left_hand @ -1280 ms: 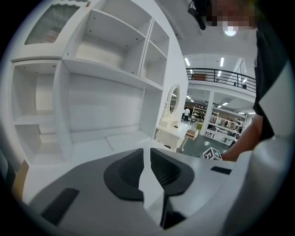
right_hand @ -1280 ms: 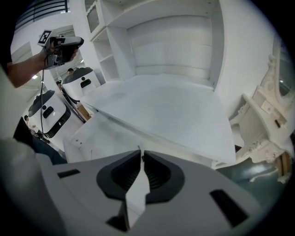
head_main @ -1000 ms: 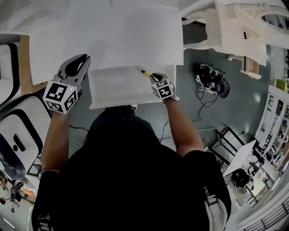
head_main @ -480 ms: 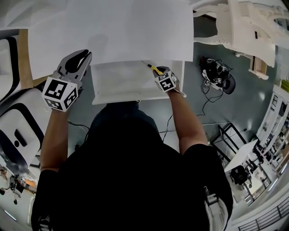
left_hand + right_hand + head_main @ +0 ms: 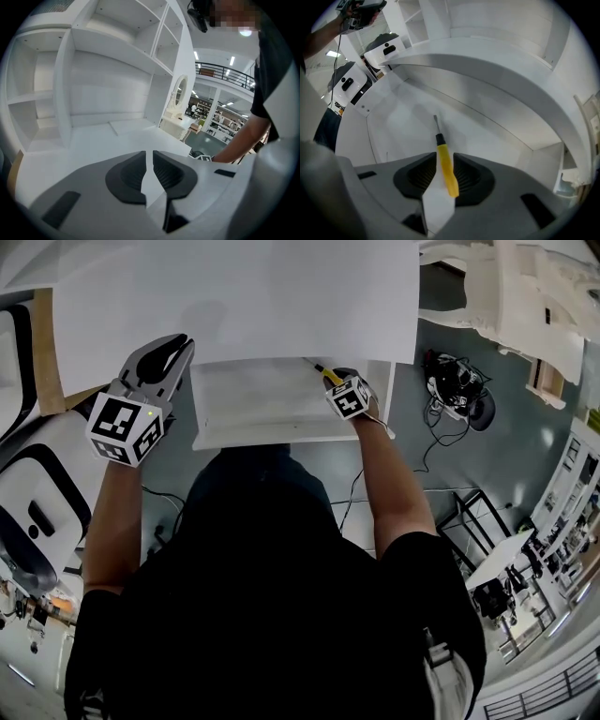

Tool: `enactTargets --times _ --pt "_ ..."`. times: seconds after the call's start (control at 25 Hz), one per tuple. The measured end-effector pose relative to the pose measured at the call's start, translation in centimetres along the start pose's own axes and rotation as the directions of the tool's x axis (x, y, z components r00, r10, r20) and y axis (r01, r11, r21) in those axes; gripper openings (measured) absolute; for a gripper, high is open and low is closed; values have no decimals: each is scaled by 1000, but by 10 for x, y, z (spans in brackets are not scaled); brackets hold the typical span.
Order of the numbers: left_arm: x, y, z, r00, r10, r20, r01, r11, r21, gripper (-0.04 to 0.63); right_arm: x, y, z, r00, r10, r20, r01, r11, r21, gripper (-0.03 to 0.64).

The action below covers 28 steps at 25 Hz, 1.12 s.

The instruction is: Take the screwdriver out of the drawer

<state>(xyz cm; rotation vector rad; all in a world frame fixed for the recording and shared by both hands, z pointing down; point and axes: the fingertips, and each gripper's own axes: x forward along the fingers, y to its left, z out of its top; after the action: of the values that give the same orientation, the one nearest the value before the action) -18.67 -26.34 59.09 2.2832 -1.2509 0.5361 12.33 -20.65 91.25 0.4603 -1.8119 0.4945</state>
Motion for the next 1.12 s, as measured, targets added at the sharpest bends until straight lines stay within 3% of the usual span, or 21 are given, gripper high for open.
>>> enactTargets --times 0.64,1.12 --pt "9 3 -8 1000 -5 -6 5 1000 -15 60 19 0 -13 995 -5 -95 0 999 -50 123" --pt "12 7 -1 1000 -2 7 2 1000 -15 60 20 -1 -12 994 -14 -105 8 999 -49 86"
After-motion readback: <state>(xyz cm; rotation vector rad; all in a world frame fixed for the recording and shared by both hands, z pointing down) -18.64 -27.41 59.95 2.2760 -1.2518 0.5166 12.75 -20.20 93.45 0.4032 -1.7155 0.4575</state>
